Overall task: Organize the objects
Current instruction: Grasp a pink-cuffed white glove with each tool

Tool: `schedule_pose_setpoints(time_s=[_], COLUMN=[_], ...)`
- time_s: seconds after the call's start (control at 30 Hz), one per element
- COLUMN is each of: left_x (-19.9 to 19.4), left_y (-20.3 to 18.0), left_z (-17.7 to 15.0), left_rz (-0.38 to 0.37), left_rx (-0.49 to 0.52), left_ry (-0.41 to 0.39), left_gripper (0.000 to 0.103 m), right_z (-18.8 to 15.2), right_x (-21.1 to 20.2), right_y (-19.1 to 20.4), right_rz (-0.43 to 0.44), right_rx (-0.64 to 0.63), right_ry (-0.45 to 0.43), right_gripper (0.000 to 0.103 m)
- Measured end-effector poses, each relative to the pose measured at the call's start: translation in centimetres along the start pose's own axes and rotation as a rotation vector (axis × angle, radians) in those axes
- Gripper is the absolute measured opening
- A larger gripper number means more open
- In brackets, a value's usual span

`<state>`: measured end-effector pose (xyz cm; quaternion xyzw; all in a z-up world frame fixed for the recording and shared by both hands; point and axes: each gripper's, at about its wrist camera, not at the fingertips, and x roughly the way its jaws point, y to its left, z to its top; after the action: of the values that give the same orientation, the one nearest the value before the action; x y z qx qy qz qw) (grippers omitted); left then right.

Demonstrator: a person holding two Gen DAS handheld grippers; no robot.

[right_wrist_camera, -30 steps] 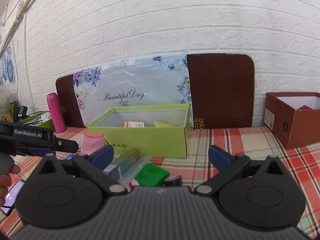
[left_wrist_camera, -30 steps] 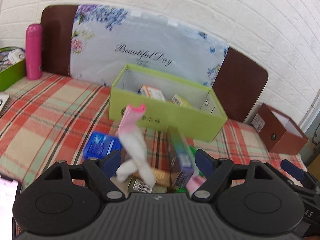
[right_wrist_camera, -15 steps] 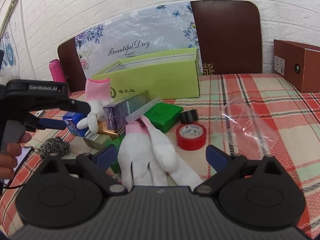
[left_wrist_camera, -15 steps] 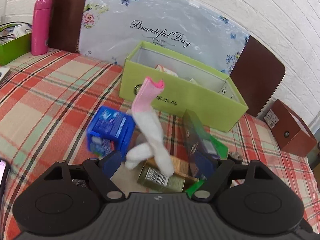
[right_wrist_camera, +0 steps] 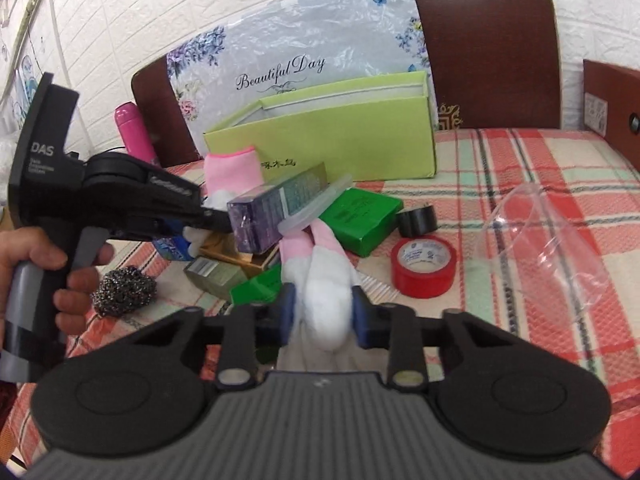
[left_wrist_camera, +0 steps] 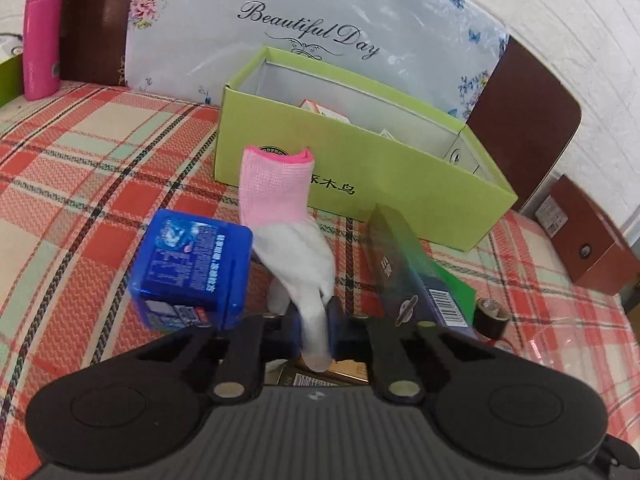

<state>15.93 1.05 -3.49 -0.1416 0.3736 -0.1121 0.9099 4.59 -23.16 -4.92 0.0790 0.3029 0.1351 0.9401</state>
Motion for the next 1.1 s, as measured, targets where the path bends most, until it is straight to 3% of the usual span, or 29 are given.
schedule_pose_setpoints(time_s=[0.1, 0.23, 0.37, 0.43, 0.53, 0.6, 0.7, 0.9, 0.93, 1.0, 1.07, 1.1], left_x=[-2.7, -6.6, -7.4, -6.6, -5.4, -5.1, -5.1, -4.4, -4.5, -4.7, -4.6, -4.5], left_y=[0.3, -0.4, -1.2, -1.2, -1.0, -0.9, -1.5, -2.9, -3.1, -3.3, -3.3, -3.2], left_z=[-0.5, -2.4, -5.0, -5.8, -6.0, -5.7, -5.1, -4.1, -4.3, -4.4, -4.4, -4.4], left_rz=[-0.073, -0.162, -0.153, -0.114, -0.071, -0.048, -0.005, -0.009, -0.013, -0.019, -0.023, -0.029], left_rx=[-0.016, 0.052, 0.128, 0.12, 0.066, 0.045, 0.048, 0.074, 0.097, 0.121, 0.113, 0.106], left_ry=[-0.017, 0.021, 0.079, 0.095, 0.108, 0.086, 0.038, -0.025, -0.049, -0.072, -0.06, -0.052], left_gripper=[0.005, 0.005, 0.006, 0.017, 0.041, 0.067, 0.068, 0.069, 0.067, 0.054, 0.055, 0.062], right_z=[0.2, -0.2, -1.6, -2.4, -3.0, -3.1, -2.9, -3.3, -3.4, -3.5, -3.5, -3.5], right_x=[-1.8, -4.4, -5.1, -5.0, -5.1, -5.2, -5.3, -4.7, -4.8, -4.7, -4.5, -4.3], right_y=[-0.3, -0.7, -1.3, -1.5, -1.4, -1.2, -1.2, -1.0, -1.0, -1.1, -1.0, -0.8], right_rz=[0.001, -0.015, -0.039, -0.052, -0.072, -0.091, -0.112, -0.117, -0.121, -0.134, -0.157, -0.171], right_rx=[0.01, -0.009, -0.009, 0.001, -0.001, -0.015, -0.029, -0.035, -0.039, -0.047, -0.068, -0.08], right_ry=[-0.025, -0.02, 0.037, 0.058, 0.066, 0.055, 0.047, 0.063, 0.063, 0.064, 0.067, 0.071], right_gripper=[0.016, 0.016, 0.016, 0.018, 0.027, 0.041, 0.045, 0.046, 0.046, 0.047, 0.05, 0.051])
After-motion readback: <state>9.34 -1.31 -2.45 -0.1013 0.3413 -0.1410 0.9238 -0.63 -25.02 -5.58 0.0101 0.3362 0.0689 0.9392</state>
